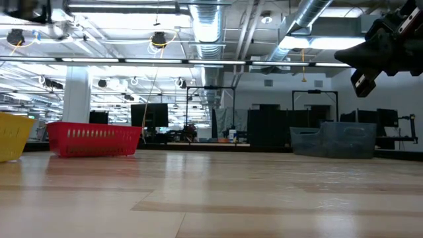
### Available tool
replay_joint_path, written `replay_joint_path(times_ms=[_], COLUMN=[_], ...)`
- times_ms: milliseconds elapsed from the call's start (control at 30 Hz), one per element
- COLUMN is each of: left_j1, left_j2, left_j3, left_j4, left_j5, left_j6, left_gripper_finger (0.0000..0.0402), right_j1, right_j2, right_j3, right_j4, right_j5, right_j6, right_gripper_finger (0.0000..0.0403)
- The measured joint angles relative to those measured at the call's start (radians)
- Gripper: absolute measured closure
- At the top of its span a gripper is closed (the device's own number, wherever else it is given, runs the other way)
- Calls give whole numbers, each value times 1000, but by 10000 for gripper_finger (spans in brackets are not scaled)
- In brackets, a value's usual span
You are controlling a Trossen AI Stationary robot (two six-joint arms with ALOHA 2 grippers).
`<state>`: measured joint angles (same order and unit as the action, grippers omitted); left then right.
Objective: Pick & Place Travel size toiletries
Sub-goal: Return to Home Position
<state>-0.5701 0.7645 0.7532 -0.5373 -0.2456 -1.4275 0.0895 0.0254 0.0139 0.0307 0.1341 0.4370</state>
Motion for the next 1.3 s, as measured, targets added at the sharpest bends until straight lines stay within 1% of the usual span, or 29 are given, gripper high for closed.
replay_joint_path(times_ms=[100, 133, 200, 267, 333, 367, 433, 600, 667, 800, 900, 933, 967, 1033, 1100, 1200, 1300], left_j1=[0, 0, 0, 0, 0, 0, 0, 0, 0, 0, 0, 0, 0, 0, 0, 0, 0], left_j2=[-39, -55, -89, -130, -177, -201, -262, -397, -439, -489, -494, -494, -493, -493, -493, -523, -563], left_j3=[0, 0, 0, 0, 0, 0, 0, 1, 1, 1, 1, 1, 1, 1, 0, -5, -42], left_j4=[166, 227, 360, 503, 615, 647, 658, 653, 651, 662, 666, 666, 658, 617, 592, 577, 592], left_j5=[-160, -211, -294, -326, -326, -323, -315, -315, -314, -314, -310, -294, -255, -125, -18, 52, 90], left_j6=[227, 325, 536, 761, 958, 1035, 1126, 1273, 1290, 1257, 1149, 1151, 1203, 1328, 1374, 1371, 1371], left_gripper_finger=[372, 386, 391, 392, 398, 400, 400, 399, 400, 397, 396, 396, 397, 399, 399, 396, 394], right_j1=[0, 0, 0, 0, 0, 0, 0, 0, 0, 0, 0, 0, 0, 0, 0, 0, 0], right_j2=[0, 0, 0, 0, 0, 0, 0, 0, 0, 0, 0, 0, 0, 0, 0, 0, 0], right_j3=[0, 0, 0, 0, 0, 0, 0, 0, 0, 0, 0, 0, 0, 0, 0, 0, 0], right_j4=[0, 0, 0, 0, 0, 0, 0, 0, 0, 0, 0, 0, 0, 0, 0, 0, 0], right_j5=[0, 0, 0, 0, 0, 0, 0, 0, 0, 0, 0, 0, 0, 0, 0, 0, 0], right_j6=[0, 0, 0, 0, 0, 0, 0, 0, 0, 0, 0, 0, 0, 0, 0, 0, 0], right_gripper_finger=[403, 403, 403, 403, 403, 403, 403, 403, 403, 403, 403, 403, 403, 403, 403, 403, 403])
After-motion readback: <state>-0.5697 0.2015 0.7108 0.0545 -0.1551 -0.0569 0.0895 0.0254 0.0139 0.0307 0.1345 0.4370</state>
